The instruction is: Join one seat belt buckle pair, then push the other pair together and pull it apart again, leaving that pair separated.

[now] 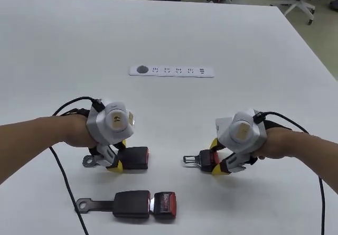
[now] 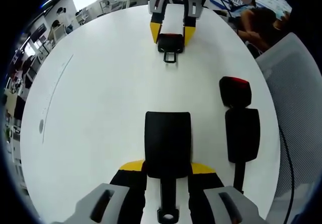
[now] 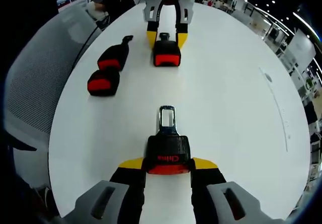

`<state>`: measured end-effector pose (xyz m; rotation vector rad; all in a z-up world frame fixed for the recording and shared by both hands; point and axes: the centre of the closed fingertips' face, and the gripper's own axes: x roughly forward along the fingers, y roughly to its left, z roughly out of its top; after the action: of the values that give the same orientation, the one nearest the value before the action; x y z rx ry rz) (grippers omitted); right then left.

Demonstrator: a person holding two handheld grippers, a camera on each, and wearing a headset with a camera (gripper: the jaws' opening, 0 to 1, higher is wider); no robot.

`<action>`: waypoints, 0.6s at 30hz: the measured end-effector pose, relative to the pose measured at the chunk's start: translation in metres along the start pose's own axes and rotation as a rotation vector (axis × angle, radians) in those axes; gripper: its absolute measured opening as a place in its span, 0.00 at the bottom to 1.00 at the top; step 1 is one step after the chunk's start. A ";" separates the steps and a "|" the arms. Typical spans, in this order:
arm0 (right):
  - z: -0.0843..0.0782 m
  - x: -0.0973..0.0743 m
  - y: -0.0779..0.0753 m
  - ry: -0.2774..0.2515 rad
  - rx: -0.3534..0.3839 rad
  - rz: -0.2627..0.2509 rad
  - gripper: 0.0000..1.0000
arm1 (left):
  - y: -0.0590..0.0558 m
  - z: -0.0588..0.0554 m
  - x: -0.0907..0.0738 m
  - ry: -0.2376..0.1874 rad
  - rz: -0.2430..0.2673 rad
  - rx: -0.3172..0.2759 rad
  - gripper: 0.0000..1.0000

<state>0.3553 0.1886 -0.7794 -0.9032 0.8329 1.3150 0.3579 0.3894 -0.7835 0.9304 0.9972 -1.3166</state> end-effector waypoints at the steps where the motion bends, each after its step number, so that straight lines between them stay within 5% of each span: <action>1: 0.000 0.000 0.000 0.000 -0.001 -0.001 0.32 | 0.000 0.000 0.000 0.001 0.000 0.001 0.32; 11: -0.001 0.000 -0.003 -0.008 -0.008 -0.017 0.39 | 0.004 -0.001 0.001 0.016 0.017 0.015 0.37; 18: -0.002 -0.006 -0.004 -0.015 -0.003 -0.032 0.45 | 0.003 -0.002 -0.002 -0.009 0.024 -0.022 0.40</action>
<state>0.3589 0.1843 -0.7746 -0.9044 0.8014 1.2942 0.3605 0.3925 -0.7820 0.9163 0.9884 -1.2865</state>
